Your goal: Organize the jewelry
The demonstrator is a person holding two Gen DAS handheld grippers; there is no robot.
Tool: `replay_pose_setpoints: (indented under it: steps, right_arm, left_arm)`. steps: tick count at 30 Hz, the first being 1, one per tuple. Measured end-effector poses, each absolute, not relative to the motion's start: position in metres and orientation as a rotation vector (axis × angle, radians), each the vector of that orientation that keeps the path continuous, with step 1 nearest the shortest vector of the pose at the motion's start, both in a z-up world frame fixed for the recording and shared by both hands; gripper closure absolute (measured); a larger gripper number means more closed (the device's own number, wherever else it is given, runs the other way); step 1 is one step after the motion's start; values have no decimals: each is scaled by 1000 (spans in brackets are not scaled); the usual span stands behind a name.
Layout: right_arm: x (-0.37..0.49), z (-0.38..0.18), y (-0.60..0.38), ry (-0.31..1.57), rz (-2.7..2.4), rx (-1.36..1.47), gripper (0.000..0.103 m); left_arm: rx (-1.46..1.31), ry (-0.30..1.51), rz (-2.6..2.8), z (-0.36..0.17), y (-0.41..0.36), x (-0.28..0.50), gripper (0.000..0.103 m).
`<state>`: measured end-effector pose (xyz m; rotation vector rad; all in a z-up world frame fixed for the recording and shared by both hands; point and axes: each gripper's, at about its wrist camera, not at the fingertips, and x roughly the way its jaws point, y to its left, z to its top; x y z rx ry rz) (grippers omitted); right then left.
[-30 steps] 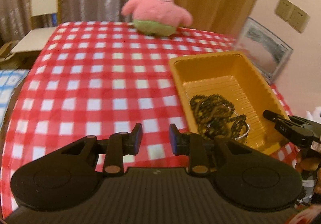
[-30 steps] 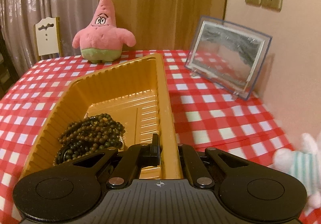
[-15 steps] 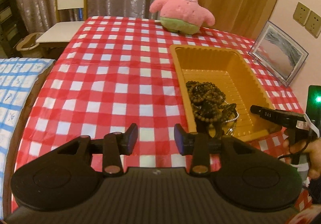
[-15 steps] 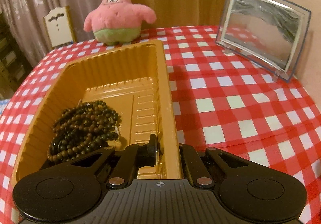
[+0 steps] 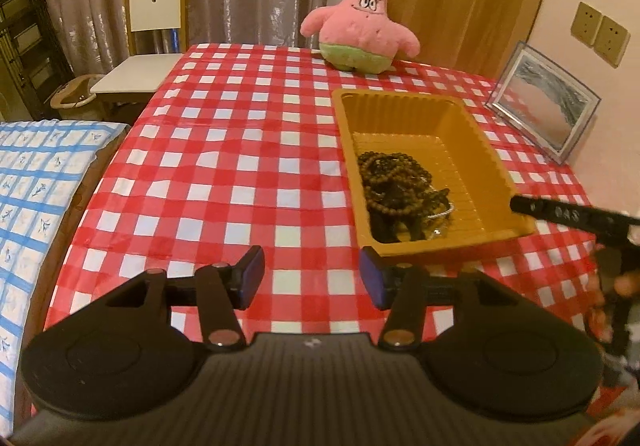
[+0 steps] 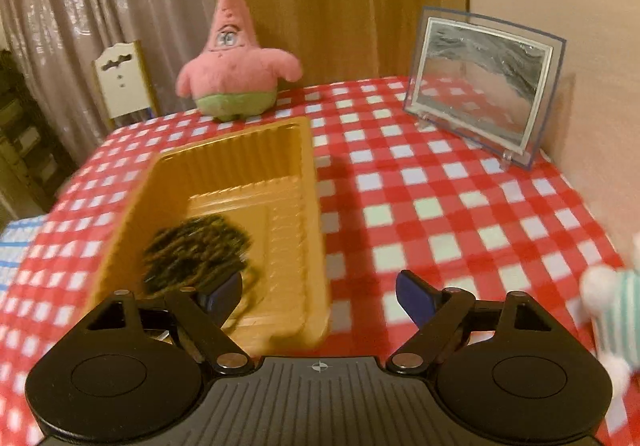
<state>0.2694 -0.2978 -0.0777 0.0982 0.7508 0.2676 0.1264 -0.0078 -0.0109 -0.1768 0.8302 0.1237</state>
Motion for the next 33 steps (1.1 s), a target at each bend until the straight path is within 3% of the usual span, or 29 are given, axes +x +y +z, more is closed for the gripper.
replay_pose_setpoints:
  steps: [13, 33]
  right_arm:
    - [148, -56, -266, 877, 328, 102, 19]
    - [1, -36, -217, 847, 301, 64, 19]
  left_arm:
    - [-117, 848, -25, 0, -23, 73, 53]
    - [-77, 886, -140, -1, -1, -46, 53]
